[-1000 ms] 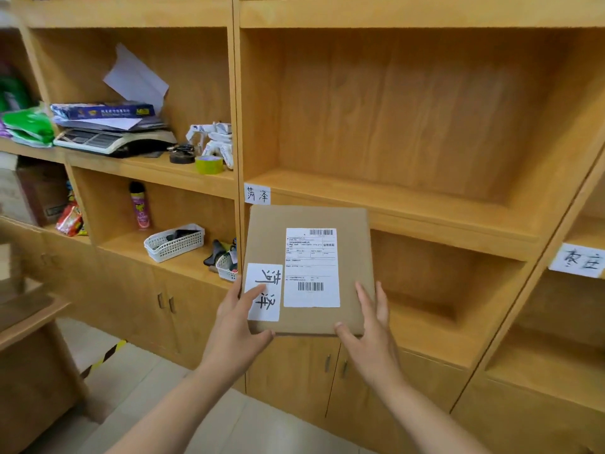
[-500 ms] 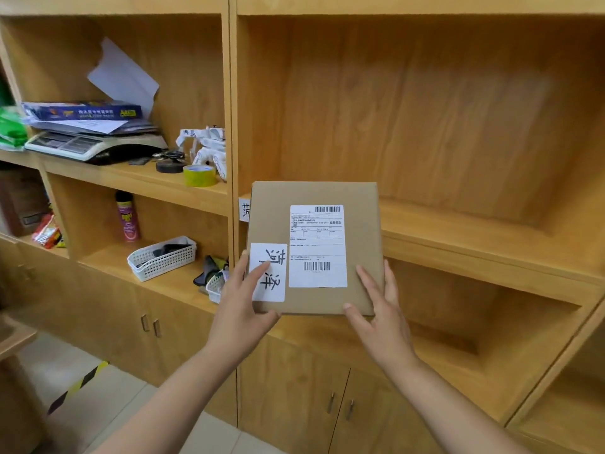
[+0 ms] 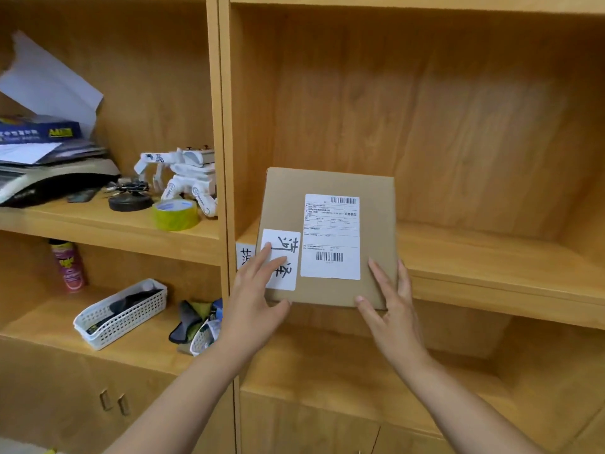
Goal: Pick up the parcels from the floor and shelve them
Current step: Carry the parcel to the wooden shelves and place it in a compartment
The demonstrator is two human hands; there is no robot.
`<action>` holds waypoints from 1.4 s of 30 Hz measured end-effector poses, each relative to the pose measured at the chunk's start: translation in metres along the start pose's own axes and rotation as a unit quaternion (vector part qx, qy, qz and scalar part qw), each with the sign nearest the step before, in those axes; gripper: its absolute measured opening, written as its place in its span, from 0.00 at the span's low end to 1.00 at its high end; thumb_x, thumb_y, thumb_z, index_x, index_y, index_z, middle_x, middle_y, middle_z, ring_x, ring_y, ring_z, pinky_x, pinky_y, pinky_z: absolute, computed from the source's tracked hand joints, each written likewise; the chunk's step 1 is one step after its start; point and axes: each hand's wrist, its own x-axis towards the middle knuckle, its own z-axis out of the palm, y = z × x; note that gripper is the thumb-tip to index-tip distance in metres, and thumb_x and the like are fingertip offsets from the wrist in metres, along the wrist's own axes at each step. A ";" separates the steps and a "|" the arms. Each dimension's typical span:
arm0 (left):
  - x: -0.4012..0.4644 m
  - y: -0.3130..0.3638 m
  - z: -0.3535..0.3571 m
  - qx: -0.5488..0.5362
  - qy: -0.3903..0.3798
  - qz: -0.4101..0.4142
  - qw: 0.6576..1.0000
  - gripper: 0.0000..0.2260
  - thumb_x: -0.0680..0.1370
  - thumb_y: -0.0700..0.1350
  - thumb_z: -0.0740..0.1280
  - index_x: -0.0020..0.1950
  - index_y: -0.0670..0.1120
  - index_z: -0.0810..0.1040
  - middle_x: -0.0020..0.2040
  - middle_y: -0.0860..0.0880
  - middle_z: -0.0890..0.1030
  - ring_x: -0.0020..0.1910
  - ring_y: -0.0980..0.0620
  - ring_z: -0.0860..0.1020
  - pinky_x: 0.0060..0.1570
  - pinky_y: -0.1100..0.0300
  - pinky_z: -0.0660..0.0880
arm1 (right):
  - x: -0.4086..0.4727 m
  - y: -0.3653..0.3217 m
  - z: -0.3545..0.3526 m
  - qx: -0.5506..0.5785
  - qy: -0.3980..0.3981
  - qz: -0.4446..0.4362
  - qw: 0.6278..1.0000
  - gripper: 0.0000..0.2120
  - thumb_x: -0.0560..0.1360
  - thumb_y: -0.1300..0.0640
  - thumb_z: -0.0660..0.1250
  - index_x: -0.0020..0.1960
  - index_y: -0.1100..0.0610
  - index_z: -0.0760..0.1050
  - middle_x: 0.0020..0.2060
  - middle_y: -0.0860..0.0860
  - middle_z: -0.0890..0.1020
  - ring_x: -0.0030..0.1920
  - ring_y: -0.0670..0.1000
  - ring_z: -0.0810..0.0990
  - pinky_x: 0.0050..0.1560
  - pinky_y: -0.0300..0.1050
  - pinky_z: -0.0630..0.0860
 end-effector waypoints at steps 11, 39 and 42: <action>0.059 -0.061 -0.013 -0.033 -0.012 0.038 0.999 0.26 0.71 0.46 0.70 0.66 0.61 0.69 0.73 0.65 0.53 0.74 0.60 0.47 0.69 0.56 0.53 | 0.045 -0.027 0.052 -0.125 0.053 0.012 0.991 0.29 0.71 0.42 0.64 0.70 0.34 0.58 0.76 0.47 0.49 0.71 0.54 0.65 0.59 0.52 0.74; 0.151 -0.069 0.003 0.351 -0.020 0.202 0.914 0.41 0.59 0.33 0.75 0.70 0.46 0.66 0.65 0.47 0.75 0.66 0.47 0.70 0.69 0.48 0.56 | 0.135 -0.016 0.086 -0.310 0.080 -0.092 0.943 0.32 0.66 0.49 0.73 0.67 0.50 0.66 0.63 0.55 0.73 0.67 0.56 0.66 0.56 0.54 0.73; 0.155 -0.071 0.004 0.346 -0.027 0.193 0.918 0.41 0.60 0.32 0.74 0.71 0.46 0.64 0.67 0.46 0.73 0.68 0.46 0.69 0.69 0.49 0.54 | 0.140 -0.015 0.091 -0.308 0.079 -0.086 0.944 0.31 0.67 0.50 0.73 0.67 0.51 0.65 0.64 0.55 0.72 0.68 0.57 0.66 0.56 0.55 0.73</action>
